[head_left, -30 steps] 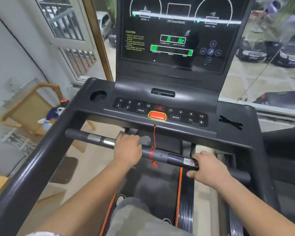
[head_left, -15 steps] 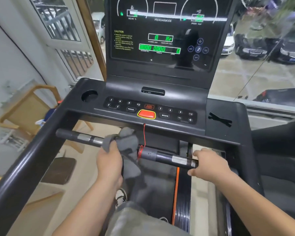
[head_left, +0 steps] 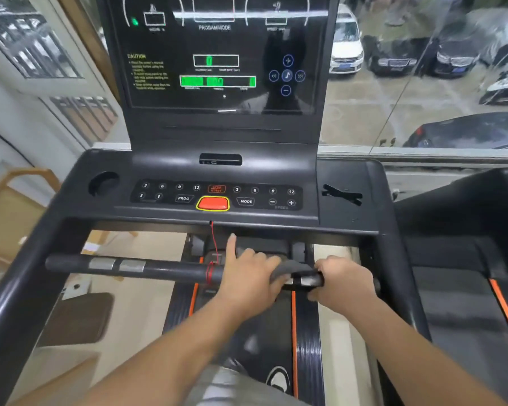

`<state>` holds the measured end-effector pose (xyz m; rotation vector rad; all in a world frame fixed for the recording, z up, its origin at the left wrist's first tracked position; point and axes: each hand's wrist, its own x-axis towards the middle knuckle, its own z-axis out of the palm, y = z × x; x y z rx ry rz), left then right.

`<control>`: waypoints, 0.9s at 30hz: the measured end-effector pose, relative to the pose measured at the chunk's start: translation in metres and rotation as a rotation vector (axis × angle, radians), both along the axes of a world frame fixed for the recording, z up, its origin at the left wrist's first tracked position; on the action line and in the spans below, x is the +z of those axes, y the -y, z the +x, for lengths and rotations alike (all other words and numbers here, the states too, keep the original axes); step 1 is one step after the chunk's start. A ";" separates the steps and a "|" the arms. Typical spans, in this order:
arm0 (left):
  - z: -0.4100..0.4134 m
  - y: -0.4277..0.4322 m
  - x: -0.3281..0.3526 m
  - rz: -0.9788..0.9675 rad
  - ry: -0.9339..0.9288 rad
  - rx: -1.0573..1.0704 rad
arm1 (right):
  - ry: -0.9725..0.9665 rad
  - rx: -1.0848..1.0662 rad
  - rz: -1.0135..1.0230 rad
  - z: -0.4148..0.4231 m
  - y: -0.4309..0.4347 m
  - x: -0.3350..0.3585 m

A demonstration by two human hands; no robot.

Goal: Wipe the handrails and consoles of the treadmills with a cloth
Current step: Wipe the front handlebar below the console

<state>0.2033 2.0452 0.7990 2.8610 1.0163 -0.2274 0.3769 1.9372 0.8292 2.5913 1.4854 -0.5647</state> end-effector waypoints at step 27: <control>-0.023 0.017 -0.005 -0.023 0.128 0.003 | -0.010 -0.078 0.043 0.001 0.003 -0.008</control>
